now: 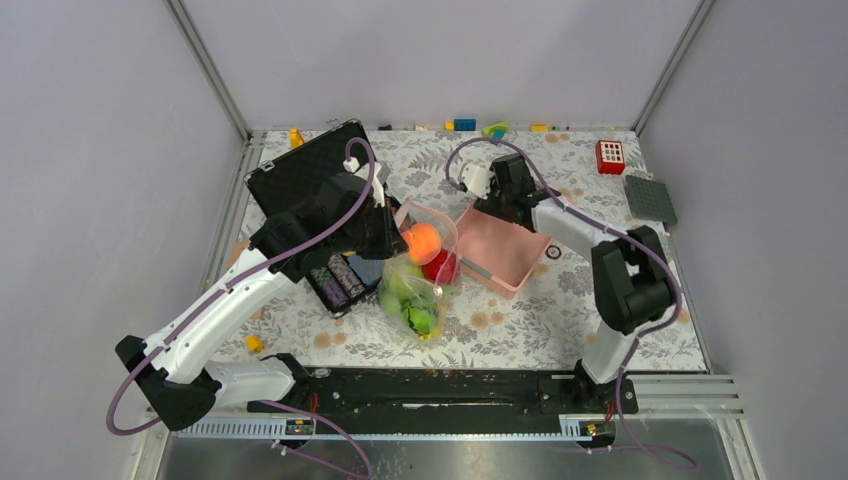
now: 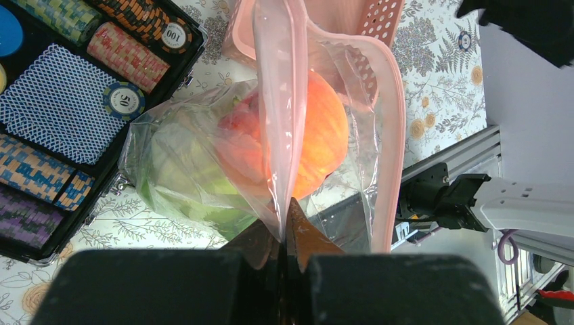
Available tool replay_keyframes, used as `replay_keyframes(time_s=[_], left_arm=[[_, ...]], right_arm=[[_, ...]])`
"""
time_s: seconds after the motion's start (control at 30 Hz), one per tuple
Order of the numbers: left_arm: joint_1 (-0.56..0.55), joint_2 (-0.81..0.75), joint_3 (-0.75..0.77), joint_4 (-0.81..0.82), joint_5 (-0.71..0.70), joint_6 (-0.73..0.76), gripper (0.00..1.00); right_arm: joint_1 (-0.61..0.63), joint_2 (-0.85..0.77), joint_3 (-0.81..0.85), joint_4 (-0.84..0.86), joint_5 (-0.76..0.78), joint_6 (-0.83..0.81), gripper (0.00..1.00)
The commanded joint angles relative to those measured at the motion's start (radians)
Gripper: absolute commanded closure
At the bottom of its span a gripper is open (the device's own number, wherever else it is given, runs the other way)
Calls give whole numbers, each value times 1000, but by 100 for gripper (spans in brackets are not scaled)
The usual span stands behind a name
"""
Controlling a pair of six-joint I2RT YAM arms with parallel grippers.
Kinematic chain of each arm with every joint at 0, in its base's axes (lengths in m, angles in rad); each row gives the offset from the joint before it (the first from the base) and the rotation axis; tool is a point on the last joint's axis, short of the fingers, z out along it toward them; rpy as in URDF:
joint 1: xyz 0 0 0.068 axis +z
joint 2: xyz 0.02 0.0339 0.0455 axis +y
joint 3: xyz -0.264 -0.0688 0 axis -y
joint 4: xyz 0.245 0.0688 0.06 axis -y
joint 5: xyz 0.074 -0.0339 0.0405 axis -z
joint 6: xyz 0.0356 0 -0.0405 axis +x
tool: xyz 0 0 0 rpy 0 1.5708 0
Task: Place the food in the zip-top bag and seal the zipper
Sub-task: Pick up the fake vegetable from the bin, then place the fake vegetable in the zipper food storage bag.
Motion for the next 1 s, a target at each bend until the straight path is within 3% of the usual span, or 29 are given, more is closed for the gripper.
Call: replay_keyframes(time_s=[0.0,0.33,0.63,0.77,0.8,0.97], left_arm=[[-3,-5,40,61,1,-6,100],[-2,-33,37,61,-6,-10,100],[-3,-36,69,22,-19,-10,100],[-3,-21,88,-1,-19,-11,100],[-2,-16,92,-4,-19,-13,100],[-2,-14,94,-4,-19,-22,100]], right_arm=[[6,-143,-27,52,-95,130,72],[6,-379,-93,147,-173,436,80],[6,-670,-145,157,-468,836,82],[6,-756,-200,297,-690,1063,83],[8,-781,-222,392,-827,1207,84],[43,-819,-296,613,-945,1417,86]])
